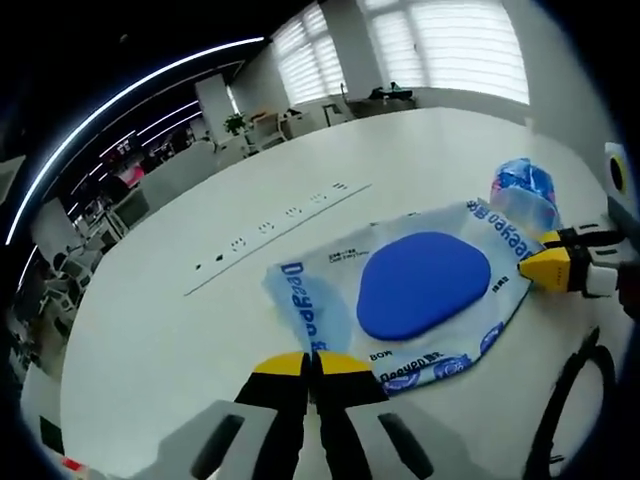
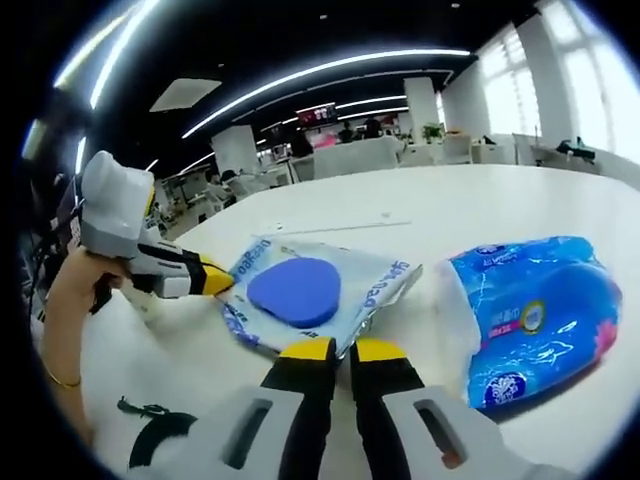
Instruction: Arrange the tabletop items into an orderly group along one side of the table until the central work area is clear of visible clutter.
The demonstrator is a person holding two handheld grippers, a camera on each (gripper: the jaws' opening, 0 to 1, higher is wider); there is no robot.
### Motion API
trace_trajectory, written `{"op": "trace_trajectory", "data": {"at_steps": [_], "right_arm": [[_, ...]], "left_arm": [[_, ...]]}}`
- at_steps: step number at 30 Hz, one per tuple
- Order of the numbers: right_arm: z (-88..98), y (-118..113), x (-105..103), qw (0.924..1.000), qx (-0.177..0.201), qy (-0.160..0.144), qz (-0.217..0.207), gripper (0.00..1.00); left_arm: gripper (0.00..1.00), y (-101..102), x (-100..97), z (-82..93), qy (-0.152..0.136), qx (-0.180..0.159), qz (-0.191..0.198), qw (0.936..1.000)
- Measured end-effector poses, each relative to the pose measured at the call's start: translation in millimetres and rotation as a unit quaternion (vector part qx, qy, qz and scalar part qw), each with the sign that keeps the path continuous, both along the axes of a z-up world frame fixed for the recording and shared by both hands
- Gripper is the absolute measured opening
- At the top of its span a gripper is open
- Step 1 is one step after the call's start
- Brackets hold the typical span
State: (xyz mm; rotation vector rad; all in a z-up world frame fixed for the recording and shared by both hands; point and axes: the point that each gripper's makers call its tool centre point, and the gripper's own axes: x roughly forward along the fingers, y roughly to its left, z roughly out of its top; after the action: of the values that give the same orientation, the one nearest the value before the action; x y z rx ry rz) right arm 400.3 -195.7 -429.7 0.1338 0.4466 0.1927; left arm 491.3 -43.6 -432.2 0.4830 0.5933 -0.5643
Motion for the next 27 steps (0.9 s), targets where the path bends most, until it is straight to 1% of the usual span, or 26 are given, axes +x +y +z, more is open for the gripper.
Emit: {"op": "trace_trajectory", "data": {"at_steps": [7,11,15,17,21,27], "right_arm": [[3.8,-3,-2,0.9998,-0.019,-0.010,0.004,0.02],[8.6,0,-3,0.9997,-0.016,-0.017,0.011,0.02],[13.2,1,-3,0.9993,-0.026,-0.024,0.016,0.02],[17.0,0,-4,0.9988,-0.034,-0.030,0.018,0.02],[22.0,1,-6,0.9981,-0.040,-0.037,0.026,0.02],[25.0,2,-7,0.9981,-0.036,-0.041,0.030,0.01]], "left_arm": [[0.00,1,-6.3,3.4,0.018,-0.019,-0.005,0.9996],[0.00,5,-8.1,7.0,0.021,-0.021,-0.003,0.9996],[0.01,6,-12.8,13.8,0.022,-0.027,-0.003,0.9994],[0.01,7,-16.2,18.3,0.020,-0.026,-0.004,0.9994],[0.01,9,-21.0,20.1,0.022,-0.017,-0.007,0.9996],[0.01,11,-25.0,21.3,0.025,-0.016,-0.005,0.9995]]}}
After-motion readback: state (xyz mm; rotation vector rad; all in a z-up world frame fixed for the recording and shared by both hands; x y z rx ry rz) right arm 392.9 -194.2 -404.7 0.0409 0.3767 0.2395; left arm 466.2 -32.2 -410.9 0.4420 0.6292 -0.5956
